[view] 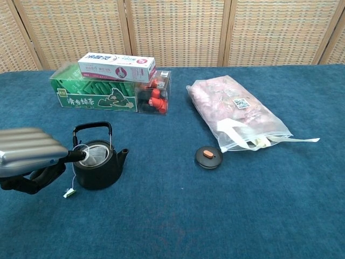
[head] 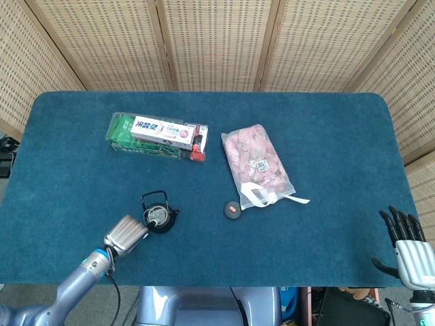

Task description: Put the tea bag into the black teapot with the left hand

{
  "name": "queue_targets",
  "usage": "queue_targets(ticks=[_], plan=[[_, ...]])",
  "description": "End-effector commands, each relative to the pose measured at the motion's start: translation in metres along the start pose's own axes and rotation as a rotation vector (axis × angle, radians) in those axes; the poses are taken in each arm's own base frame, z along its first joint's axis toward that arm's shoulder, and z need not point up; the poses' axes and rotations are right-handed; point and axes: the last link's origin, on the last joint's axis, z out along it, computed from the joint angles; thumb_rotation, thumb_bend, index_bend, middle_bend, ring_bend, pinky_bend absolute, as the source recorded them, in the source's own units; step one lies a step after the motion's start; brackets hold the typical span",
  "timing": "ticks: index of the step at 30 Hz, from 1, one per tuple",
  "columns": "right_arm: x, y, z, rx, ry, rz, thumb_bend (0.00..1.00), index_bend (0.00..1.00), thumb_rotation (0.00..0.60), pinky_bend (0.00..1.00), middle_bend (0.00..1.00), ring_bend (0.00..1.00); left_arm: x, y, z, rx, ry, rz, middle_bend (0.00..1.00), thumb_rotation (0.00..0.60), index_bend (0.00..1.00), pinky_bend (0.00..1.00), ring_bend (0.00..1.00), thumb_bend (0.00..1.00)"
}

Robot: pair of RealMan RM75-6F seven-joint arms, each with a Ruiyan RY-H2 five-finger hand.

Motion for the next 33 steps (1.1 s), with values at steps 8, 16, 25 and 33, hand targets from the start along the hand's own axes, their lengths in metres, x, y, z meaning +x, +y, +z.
queue_targets(ticks=[8, 16, 25, 33], plan=[[0.001, 0.001, -0.001, -0.003, 0.002, -0.002, 0.00, 0.03, 0.600, 0.00, 0.08, 0.00, 0.007, 0.002, -0.008, -0.013, 0.063, -0.035, 0.67, 0.600, 0.14, 0.58, 0.60, 0.97], [0.000, 0.000, 0.000, -0.002, 0.001, -0.001, 0.00, 0.03, 0.600, 0.00, 0.08, 0.00, 0.010, -0.007, -0.011, 0.006, 0.081, -0.054, 0.67, 0.600, 0.15, 0.58, 0.60, 0.97], [0.001, 0.001, -0.001, -0.009, -0.001, -0.005, 0.00, 0.03, 0.600, 0.00, 0.08, 0.00, 0.006, -0.010, 0.003, 0.027, 0.054, -0.061, 0.67, 0.600, 0.15, 0.58, 0.60, 0.97], [0.000, 0.001, -0.002, -0.013, -0.003, -0.004, 0.00, 0.03, 0.600, 0.00, 0.08, 0.00, 0.001, -0.007, 0.011, 0.032, 0.015, -0.053, 0.67, 0.600, 0.15, 0.58, 0.60, 0.97]])
